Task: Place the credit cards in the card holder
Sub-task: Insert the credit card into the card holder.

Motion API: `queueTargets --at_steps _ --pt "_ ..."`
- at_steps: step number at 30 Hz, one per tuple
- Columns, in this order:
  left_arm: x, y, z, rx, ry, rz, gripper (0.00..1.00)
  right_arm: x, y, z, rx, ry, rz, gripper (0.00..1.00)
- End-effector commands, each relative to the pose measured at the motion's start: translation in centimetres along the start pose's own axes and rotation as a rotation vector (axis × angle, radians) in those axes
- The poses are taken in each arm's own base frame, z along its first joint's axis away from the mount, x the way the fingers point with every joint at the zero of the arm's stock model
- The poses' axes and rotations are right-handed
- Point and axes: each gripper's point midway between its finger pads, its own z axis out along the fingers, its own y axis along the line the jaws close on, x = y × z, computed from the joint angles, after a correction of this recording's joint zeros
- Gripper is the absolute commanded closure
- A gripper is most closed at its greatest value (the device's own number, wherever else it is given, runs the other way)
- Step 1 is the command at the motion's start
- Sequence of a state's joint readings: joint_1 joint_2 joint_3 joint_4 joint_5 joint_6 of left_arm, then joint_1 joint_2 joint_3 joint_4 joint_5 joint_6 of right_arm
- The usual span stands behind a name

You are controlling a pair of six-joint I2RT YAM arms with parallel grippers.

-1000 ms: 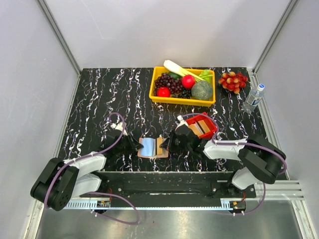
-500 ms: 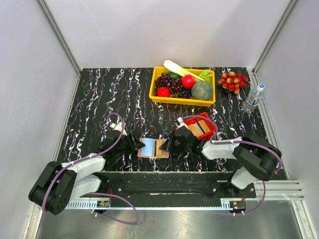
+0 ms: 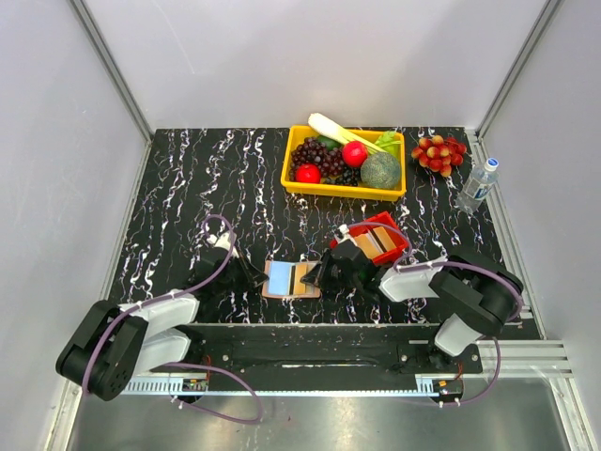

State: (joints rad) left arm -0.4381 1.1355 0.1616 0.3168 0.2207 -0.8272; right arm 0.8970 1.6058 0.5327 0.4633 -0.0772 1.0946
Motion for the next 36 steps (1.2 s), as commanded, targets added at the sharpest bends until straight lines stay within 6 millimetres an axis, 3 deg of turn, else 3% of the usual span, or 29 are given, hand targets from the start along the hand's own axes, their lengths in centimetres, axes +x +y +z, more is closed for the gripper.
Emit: queueTargets --at_steps 1,12,23,30,36 --pt "0.7 0.8 0.1 -0.023 0.02 0.005 0.99 0.1 -0.7 0.4 -0.001 0.007 0.028 1.0" --pt "0.6 0.3 0.0 -0.003 0.023 0.02 1.0 -0.3 -1.7 1.2 0.036 -0.013 0.018 1.0" --pt "0.9 0.1 -0.3 0.021 0.027 0.033 1.0 -3.1 -2.5 0.1 0.067 -0.134 0.004 1.0" --pt "0.8 -0.3 -0.3 0.042 0.019 0.022 1.0 -0.7 -1.9 1.5 0.013 -0.01 0.02 1.0" --pt "0.3 -0.4 -0.2 0.032 0.002 -0.002 1.0 0.4 -2.1 0.6 0.015 0.032 0.032 1.0"
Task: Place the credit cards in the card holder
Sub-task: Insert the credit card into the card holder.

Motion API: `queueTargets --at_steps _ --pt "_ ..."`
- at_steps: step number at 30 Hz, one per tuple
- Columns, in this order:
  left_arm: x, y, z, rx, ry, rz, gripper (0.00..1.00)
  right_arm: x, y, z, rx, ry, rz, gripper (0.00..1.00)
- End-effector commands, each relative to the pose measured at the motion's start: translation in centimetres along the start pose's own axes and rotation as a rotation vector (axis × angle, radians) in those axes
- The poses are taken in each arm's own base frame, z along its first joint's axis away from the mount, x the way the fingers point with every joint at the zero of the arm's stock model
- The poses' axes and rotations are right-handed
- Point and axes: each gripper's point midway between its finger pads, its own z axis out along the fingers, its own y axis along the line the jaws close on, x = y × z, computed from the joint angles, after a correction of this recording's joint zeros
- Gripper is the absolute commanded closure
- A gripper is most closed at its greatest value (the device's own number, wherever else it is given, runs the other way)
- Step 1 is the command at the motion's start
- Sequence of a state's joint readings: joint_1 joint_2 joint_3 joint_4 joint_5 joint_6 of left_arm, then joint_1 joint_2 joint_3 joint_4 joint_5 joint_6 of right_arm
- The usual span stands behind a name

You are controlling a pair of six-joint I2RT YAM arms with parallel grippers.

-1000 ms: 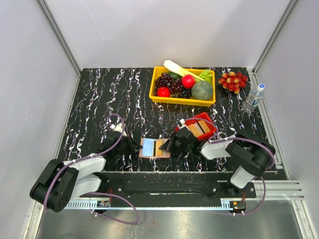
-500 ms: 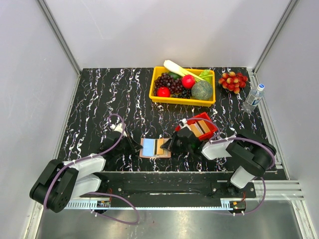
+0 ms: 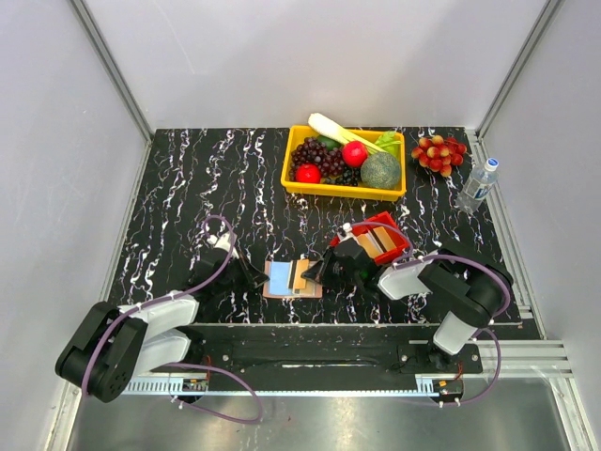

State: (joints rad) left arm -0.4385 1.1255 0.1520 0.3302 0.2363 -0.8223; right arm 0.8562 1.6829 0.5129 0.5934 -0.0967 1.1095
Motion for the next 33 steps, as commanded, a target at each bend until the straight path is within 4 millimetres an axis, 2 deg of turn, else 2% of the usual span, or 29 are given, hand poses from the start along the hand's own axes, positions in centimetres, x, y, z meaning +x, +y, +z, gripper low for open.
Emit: queueTargets --at_steps 1,10,17,21,29,33 --pt "0.1 -0.1 -0.1 0.005 -0.006 -0.017 1.0 1.5 -1.1 -0.8 0.042 0.063 -0.005 1.0" --pt "-0.8 0.2 -0.4 -0.029 -0.053 -0.04 1.0 2.7 -1.6 -2.0 0.067 0.09 0.013 1.0" --pt "-1.0 -0.6 -0.6 0.009 -0.057 -0.022 1.0 2.6 -1.1 -0.8 0.053 0.099 0.006 1.0" --pt "-0.7 -0.5 -0.4 0.007 -0.041 -0.019 1.0 2.8 -0.8 0.1 0.049 0.123 -0.01 1.0" --pt "-0.4 -0.5 -0.3 0.019 -0.032 -0.026 1.0 3.2 -0.9 0.6 0.047 0.144 -0.005 1.0" --pt "-0.4 -0.6 -0.4 0.022 -0.031 -0.024 1.0 2.2 -1.9 -0.2 0.079 0.076 0.012 1.0"
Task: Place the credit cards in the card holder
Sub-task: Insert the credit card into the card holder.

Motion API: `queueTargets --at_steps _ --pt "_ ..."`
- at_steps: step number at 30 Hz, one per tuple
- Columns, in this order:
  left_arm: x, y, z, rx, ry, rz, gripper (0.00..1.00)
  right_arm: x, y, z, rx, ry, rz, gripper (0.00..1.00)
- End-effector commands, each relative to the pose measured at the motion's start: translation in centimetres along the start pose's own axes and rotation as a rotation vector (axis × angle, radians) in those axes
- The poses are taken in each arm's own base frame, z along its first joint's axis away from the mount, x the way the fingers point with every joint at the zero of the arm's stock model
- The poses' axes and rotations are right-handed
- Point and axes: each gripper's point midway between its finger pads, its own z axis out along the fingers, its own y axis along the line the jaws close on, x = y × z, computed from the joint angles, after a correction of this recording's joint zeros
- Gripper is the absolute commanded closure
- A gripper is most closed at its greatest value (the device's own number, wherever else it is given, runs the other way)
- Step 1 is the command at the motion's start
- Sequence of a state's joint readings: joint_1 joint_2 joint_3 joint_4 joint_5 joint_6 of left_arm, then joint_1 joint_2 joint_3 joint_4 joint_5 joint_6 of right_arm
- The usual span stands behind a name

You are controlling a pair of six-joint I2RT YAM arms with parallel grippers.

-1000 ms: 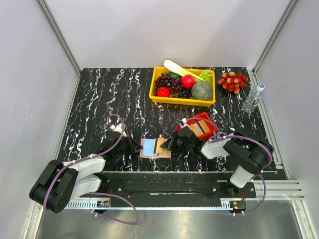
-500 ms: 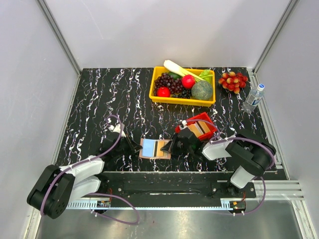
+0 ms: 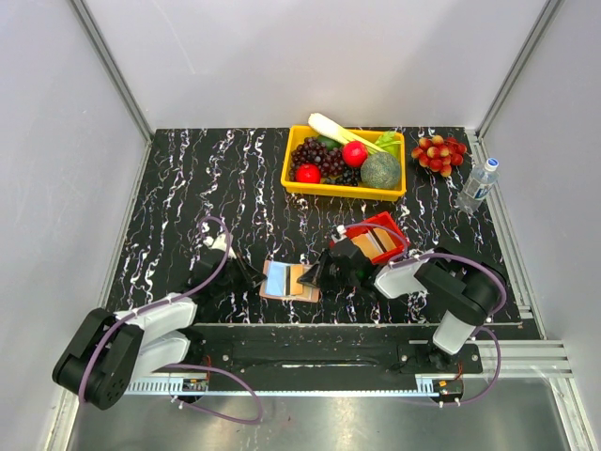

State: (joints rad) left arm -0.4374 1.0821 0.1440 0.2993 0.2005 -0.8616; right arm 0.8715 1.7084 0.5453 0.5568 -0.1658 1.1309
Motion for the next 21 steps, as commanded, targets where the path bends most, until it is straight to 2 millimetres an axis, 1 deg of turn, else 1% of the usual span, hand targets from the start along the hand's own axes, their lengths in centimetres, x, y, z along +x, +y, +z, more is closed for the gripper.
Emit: queueTargets --at_steps 1,2,7,9,12,13,18,21 --pt "0.1 -0.7 -0.1 0.04 -0.001 0.016 1.0 0.1 -2.4 -0.7 0.086 -0.03 -0.014 1.0" --pt "0.0 -0.7 -0.2 0.041 -0.006 0.018 1.0 -0.3 -2.3 -0.8 0.087 -0.043 -0.033 1.0" --pt "0.2 -0.6 -0.2 0.036 0.004 0.031 1.0 -2.4 -3.0 -1.0 0.153 -0.136 -0.111 1.0" --pt "0.3 -0.6 -0.3 0.043 0.008 0.032 1.0 -2.6 -2.8 -0.9 0.143 -0.137 -0.111 1.0" --pt "0.3 -0.7 -0.3 0.05 0.008 0.036 1.0 -2.4 -2.7 -0.5 0.127 -0.132 -0.104 1.0" --pt "0.3 -0.8 -0.3 0.051 0.009 0.035 1.0 -2.1 -2.3 -0.3 0.111 -0.11 -0.101 1.0" --pt "0.3 -0.8 -0.3 0.053 0.006 0.031 1.0 -0.4 -2.0 0.7 0.07 -0.009 -0.096 1.0" --pt "0.1 -0.9 -0.2 0.052 0.003 0.028 1.0 0.8 -1.7 0.8 0.047 0.051 -0.085 1.0"
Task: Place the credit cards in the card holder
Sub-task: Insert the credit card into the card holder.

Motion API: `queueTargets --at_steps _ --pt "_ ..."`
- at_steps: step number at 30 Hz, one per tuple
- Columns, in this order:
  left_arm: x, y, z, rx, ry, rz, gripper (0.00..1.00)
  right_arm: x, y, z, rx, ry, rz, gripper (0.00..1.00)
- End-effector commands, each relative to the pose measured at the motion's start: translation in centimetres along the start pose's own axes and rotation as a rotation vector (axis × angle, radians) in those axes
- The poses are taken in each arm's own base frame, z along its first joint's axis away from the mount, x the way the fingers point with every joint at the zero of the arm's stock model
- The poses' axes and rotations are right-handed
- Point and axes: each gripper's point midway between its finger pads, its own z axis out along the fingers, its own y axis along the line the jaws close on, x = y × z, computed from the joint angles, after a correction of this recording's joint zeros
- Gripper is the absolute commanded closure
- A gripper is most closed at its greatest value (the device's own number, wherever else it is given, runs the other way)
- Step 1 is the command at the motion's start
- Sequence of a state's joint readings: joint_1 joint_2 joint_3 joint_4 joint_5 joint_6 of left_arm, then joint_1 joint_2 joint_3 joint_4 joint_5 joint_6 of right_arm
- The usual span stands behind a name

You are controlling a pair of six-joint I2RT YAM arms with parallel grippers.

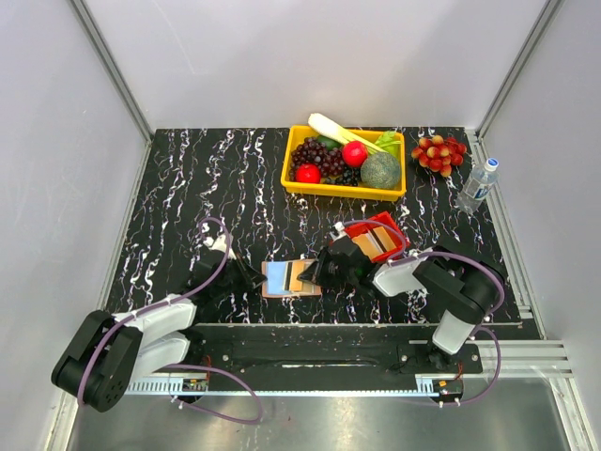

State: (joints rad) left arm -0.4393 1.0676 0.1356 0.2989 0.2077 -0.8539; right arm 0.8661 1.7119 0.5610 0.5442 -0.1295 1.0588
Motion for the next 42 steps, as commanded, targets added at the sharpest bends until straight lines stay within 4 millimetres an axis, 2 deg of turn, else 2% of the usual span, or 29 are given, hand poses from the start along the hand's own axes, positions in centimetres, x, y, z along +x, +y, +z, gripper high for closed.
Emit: queueTargets --at_steps 1,7,13,23,29,30,33,39,42 --pt "-0.1 -0.9 0.0 0.043 -0.004 0.017 1.0 2.1 -1.1 0.3 0.016 0.102 -0.013 1.0" --pt "-0.5 -0.4 0.1 0.016 -0.024 0.003 1.0 2.8 -0.1 -0.8 -0.019 0.153 -0.013 1.0" --pt "-0.8 -0.2 0.1 0.001 -0.042 -0.007 1.0 3.0 -0.4 -1.6 0.003 0.155 -0.004 1.0" --pt "-0.6 -1.0 -0.1 0.045 -0.036 0.002 1.0 3.2 0.2 1.3 -0.02 0.198 0.002 1.0" --pt "-0.8 -1.1 -0.3 0.054 -0.053 -0.004 1.0 3.4 0.8 1.7 -0.027 0.227 -0.018 0.98" --pt "-0.8 -1.1 -0.4 0.054 -0.053 -0.004 1.0 3.5 0.7 1.6 -0.017 0.23 -0.022 0.96" --pt "-0.9 -1.0 -0.5 0.047 -0.059 -0.002 1.0 3.0 0.1 0.7 0.007 0.186 -0.027 0.84" --pt "-1.0 -0.7 -0.7 0.031 -0.067 0.001 1.0 0.7 -0.1 -1.2 0.08 0.073 -0.09 0.62" --pt "-1.0 -0.7 -0.7 0.031 -0.069 0.003 1.0 0.2 0.7 -1.4 0.073 0.063 -0.111 0.62"
